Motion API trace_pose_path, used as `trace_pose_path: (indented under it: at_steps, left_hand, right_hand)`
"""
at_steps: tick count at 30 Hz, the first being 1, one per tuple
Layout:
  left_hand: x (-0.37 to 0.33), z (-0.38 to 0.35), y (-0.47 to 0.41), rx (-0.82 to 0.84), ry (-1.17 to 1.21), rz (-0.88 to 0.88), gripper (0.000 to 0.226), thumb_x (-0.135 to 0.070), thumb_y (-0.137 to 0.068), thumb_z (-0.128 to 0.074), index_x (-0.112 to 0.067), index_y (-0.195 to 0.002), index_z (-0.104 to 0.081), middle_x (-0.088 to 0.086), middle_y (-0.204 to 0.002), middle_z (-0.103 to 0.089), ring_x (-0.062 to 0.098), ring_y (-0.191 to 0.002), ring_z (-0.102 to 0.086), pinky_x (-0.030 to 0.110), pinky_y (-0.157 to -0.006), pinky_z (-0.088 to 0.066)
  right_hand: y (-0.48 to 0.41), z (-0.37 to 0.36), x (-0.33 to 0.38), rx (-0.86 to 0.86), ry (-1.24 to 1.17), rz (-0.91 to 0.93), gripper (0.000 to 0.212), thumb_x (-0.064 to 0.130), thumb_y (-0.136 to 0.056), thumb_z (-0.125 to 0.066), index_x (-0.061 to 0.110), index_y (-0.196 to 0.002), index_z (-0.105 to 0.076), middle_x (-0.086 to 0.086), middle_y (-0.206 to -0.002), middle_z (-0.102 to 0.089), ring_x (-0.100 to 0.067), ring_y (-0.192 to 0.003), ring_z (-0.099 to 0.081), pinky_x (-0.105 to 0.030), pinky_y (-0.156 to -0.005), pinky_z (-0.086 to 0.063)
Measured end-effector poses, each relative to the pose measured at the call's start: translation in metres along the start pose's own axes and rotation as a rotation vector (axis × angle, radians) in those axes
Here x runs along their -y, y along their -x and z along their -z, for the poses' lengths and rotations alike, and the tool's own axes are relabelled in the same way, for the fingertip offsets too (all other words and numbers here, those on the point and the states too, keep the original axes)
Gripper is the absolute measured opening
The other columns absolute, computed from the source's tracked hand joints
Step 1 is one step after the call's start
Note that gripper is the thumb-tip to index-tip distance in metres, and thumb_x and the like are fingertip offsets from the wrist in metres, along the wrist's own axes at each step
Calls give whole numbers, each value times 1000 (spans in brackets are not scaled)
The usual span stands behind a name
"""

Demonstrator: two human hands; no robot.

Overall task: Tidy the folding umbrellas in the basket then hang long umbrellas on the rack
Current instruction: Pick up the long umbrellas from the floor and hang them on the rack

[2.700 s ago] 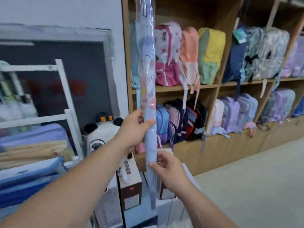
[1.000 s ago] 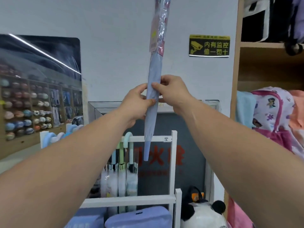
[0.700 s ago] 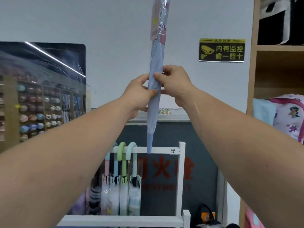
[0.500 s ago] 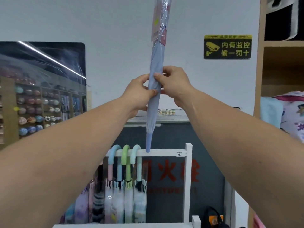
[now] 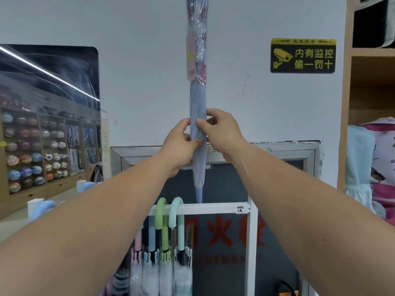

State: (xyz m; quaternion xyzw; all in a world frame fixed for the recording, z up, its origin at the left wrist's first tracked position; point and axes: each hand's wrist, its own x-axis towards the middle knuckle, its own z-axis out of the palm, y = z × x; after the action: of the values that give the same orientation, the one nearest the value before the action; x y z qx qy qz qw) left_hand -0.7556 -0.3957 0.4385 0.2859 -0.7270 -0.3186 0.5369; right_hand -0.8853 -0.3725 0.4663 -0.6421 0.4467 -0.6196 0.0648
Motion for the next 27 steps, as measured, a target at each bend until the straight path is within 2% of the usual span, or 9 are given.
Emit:
trace_pose_path:
  at_steps: [3,9,14,16,19,23,25,27]
  left_hand:
    - [23,-3,6,49,14,37,39,-12,-97,-64,-32,-127,-50,7,-105,-74,24,-94,-74,50,-74,-63]
    - [56,-4,12,72,-124,35,37,-17,-91,-71,-27,-120,-51,0,-111,-72,17,-101,-71,40,-88,-60]
    - [67,-5,19,180,-194,54,48,-10,-89,-73,-20,-129,-49,1,-114,-72,12,-101,-71,28,-85,-58]
    - [74,-6,23,209,-191,63,55,-10,-88,-74,-20,-135,-47,-3,-117,-71,10,-103,-70,31,-90,-58]
    - [78,-8,28,277,-312,68,64,-16,-85,-77,-26,-139,-44,-7,-114,-70,10,-100,-70,38,-92,-58]
    - [81,-8,30,337,-386,104,51,-21,-80,-80,-25,-124,-56,-1,-105,-74,16,-94,-72,45,-90,-58]
    - [78,-5,28,348,-418,115,43,-20,-77,-81,-25,-116,-63,-3,-102,-76,14,-94,-73,43,-93,-57]
    - [71,-2,27,326,-348,122,46,-22,-73,-81,-25,-117,-68,-4,-102,-77,13,-97,-73,40,-97,-55]
  right_hand:
    - [8,-3,-22,56,27,-30,19,26,-95,-66,21,-113,-68,-2,-85,-69,-20,-84,-71,-45,-83,-60]
    - [16,-10,-50,138,74,-111,16,25,-92,-68,17,-106,-69,-6,-92,-72,-25,-91,-71,-48,-84,-60]
    - [24,-10,-63,201,55,-163,23,25,-93,-68,14,-113,-67,-4,-104,-72,-21,-98,-70,-44,-90,-58]
    - [28,-10,-65,215,20,-167,26,27,-95,-66,12,-116,-66,-4,-107,-72,-20,-100,-69,-42,-91,-58]
    - [32,-12,-64,229,-29,-151,24,28,-97,-62,13,-115,-64,-5,-109,-71,-21,-101,-69,-38,-87,-59]
    - [38,-15,-70,214,-29,-152,24,26,-98,-62,14,-119,-62,-3,-110,-70,-19,-101,-68,-33,-83,-58]
    - [45,-16,-77,209,-21,-151,24,24,-97,-63,14,-119,-62,-3,-110,-71,-19,-100,-68,-34,-83,-58]
    - [52,-16,-86,224,-22,-163,25,23,-96,-64,15,-120,-63,-3,-110,-72,-20,-100,-69,-34,-81,-58]
